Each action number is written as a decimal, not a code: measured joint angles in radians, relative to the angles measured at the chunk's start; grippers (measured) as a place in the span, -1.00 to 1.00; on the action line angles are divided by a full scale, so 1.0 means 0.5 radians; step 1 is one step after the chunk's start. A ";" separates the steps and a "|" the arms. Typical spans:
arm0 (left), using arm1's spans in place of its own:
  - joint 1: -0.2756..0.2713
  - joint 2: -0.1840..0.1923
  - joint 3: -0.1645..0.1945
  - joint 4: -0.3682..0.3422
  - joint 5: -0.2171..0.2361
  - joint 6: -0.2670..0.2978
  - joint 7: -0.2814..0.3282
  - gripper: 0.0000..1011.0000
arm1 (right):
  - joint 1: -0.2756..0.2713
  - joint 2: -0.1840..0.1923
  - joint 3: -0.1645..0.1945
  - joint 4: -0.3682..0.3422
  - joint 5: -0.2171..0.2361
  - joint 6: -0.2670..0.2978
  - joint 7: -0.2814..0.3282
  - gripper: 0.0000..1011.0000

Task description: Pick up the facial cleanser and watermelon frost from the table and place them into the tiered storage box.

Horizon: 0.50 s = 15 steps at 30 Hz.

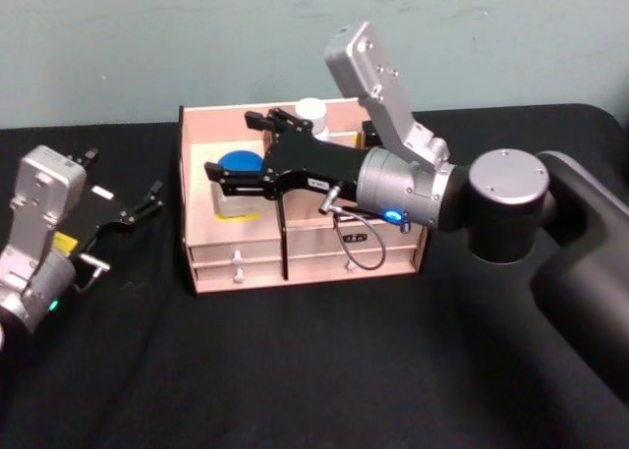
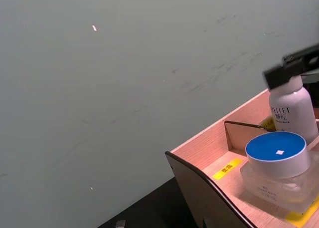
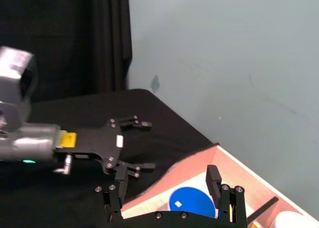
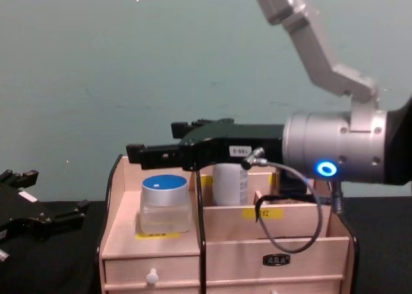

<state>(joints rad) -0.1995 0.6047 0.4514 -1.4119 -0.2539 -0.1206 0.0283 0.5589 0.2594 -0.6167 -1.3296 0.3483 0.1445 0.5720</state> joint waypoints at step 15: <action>0.000 0.000 0.000 0.000 0.000 0.000 0.000 1.00 | -0.275 0.341 0.181 -0.593 0.139 0.009 -0.106 0.98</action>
<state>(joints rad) -0.1995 0.6047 0.4514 -1.4120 -0.2539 -0.1206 0.0283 0.4215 0.4299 -0.5262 -1.6261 0.4179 0.1491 0.5192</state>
